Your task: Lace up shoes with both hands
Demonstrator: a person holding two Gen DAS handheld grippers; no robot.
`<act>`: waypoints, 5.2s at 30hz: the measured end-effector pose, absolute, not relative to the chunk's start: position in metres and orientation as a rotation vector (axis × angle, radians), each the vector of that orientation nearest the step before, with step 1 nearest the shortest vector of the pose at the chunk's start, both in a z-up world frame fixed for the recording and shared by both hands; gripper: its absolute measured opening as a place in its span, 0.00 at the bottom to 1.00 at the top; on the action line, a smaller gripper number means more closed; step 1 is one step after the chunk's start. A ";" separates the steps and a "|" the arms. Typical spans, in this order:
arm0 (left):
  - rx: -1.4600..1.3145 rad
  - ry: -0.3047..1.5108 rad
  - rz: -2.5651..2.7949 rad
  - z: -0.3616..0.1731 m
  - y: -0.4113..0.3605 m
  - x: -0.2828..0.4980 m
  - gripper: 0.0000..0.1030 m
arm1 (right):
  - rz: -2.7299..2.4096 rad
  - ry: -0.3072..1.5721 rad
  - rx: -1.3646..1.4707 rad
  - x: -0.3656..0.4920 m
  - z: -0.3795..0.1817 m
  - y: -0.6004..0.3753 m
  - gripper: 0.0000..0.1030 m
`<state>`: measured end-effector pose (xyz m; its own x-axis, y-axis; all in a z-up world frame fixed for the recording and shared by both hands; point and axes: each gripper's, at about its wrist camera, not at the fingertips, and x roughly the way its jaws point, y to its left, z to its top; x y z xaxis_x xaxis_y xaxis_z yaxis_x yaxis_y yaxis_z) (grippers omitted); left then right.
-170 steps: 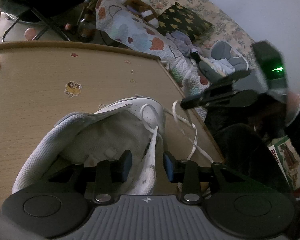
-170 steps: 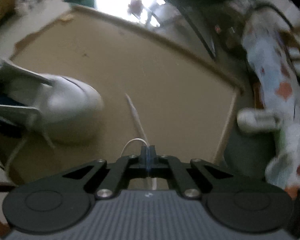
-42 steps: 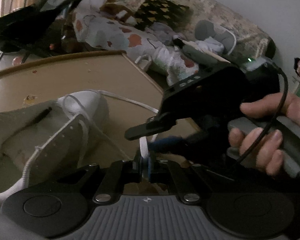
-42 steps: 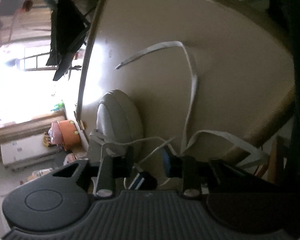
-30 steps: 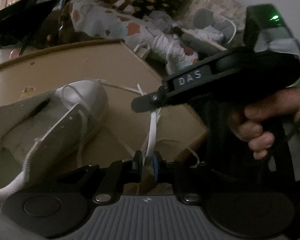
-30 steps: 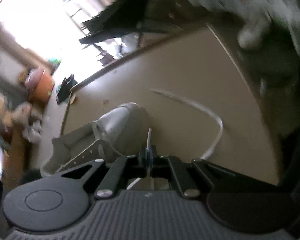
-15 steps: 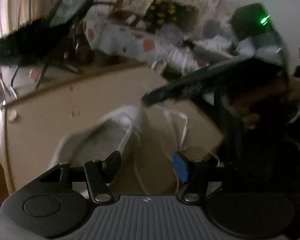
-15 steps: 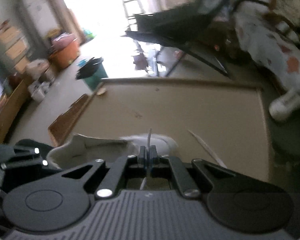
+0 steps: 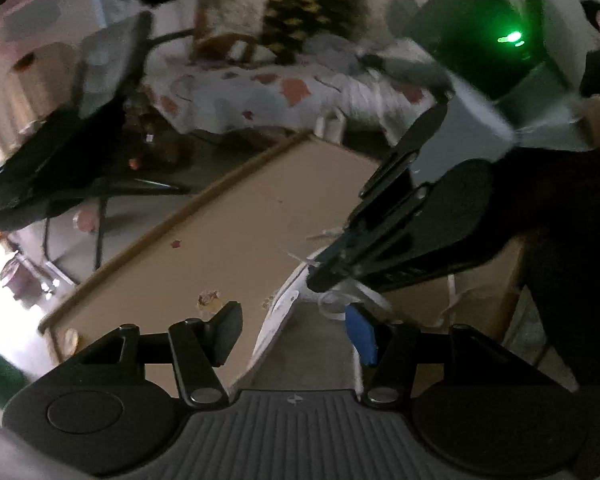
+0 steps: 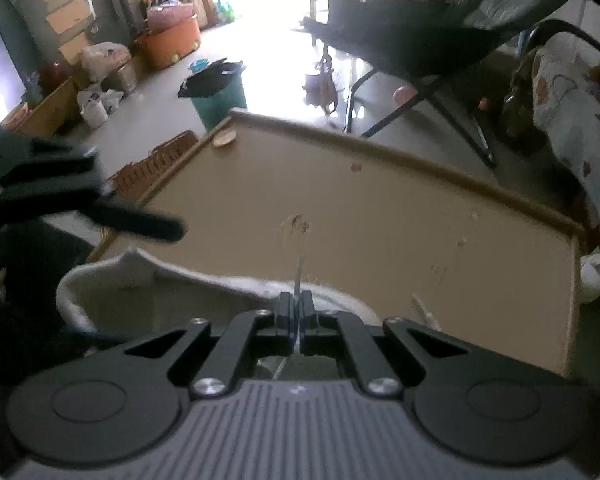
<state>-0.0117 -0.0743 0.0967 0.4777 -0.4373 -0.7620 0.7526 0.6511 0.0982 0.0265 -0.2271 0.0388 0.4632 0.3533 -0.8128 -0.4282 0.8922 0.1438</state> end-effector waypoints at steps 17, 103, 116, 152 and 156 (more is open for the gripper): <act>0.183 0.998 -0.838 0.069 -0.035 0.056 0.16 | 0.690 0.999 -0.241 0.022 0.043 -0.221 0.02; 0.038 0.861 -0.765 0.037 0.010 0.017 0.25 | 0.585 1.237 -0.360 0.047 0.065 -0.183 0.24; 0.025 0.853 -0.763 0.027 0.013 0.011 0.30 | 0.589 1.234 -0.376 0.050 0.054 -0.171 0.01; 0.065 0.880 -0.765 0.007 0.003 0.018 0.37 | 0.495 1.090 -0.119 0.055 0.041 -0.179 0.13; 0.066 0.886 -0.770 0.008 0.004 0.019 0.37 | 0.511 1.097 -0.153 0.054 0.043 -0.175 0.06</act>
